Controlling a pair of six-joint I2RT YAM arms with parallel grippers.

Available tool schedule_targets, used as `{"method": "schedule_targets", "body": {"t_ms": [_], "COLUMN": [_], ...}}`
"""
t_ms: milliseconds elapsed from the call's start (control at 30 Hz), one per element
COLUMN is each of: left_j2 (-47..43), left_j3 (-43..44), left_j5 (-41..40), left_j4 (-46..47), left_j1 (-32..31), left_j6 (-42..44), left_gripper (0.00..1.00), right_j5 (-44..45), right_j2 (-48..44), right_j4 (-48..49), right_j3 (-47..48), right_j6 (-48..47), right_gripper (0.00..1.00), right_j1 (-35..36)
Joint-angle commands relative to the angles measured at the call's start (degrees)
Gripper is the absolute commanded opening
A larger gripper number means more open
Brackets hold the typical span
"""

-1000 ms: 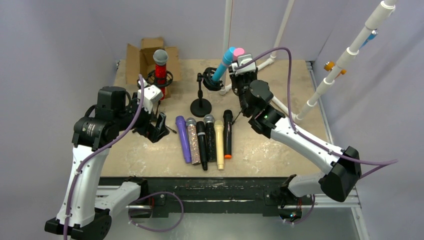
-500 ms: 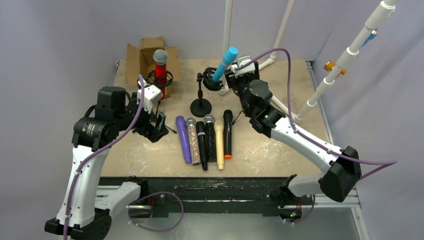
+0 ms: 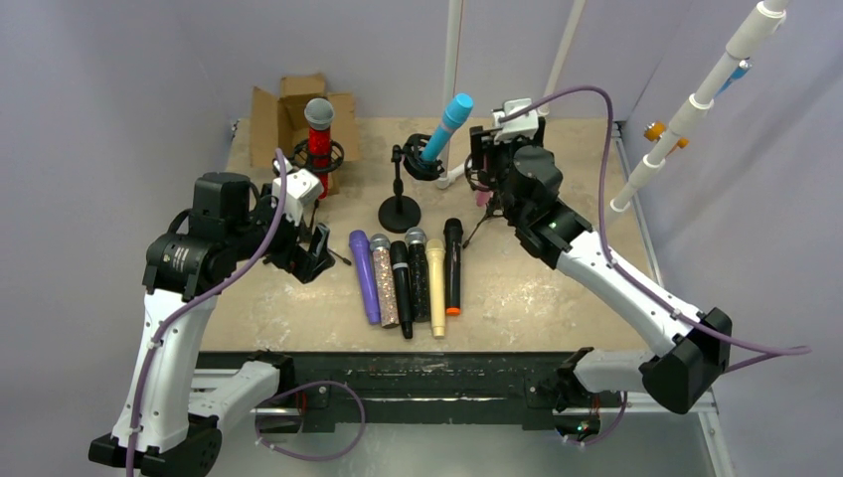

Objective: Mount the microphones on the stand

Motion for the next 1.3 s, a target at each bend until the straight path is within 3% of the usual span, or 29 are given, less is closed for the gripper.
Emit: {"method": "schedule_targets", "body": {"t_ms": [0, 167, 300, 467, 633, 800, 1067, 1267], "left_j2": [-0.8, -0.6, -0.8, -1.3, -1.7, -1.9, -1.7, -3.0], "left_j3": [-0.9, -1.6, -1.9, -2.6, -3.3, -5.2, -8.0, -10.3], "left_j5": [-0.6, -0.4, -0.6, -1.1, -1.4, -2.4, 2.9, 2.7], "left_j4": [1.1, 1.6, 1.5, 1.5, 1.7, 2.5, 3.3, 4.2], "left_j1": [0.0, 0.0, 0.1, 0.1, 0.1, 2.0, 14.3, 15.9], "left_j6": [0.7, 0.6, 0.8, 1.2, 1.1, 1.0, 4.8, 6.1], "left_gripper": [1.00, 1.00, 1.00, 1.00, 1.00, 1.00, 1.00, 1.00], "right_j5": [5.2, 7.0, 4.3, 9.3, 12.4, 10.4, 1.6, -3.2], "right_j2": [-2.2, 1.6, 3.4, 9.2, 9.4, 6.0, -3.0, -3.2], "right_j4": [-9.4, -24.3, -29.4, -39.3, -40.9, -43.8, -42.6, -41.7], "right_j3": [8.1, 19.5, 24.4, 30.5, 28.5, 25.1, 18.1, 19.5], "right_j6": [8.6, 18.0, 20.0, 24.8, 29.4, 34.3, 37.2, 33.9], "right_gripper": [0.74, 0.75, 0.78, 0.76, 0.77, 0.99, 0.99, 0.99], "right_j1": [-1.7, -1.8, -1.9, -1.9, -2.3, -3.8, -11.8, -12.9]}}
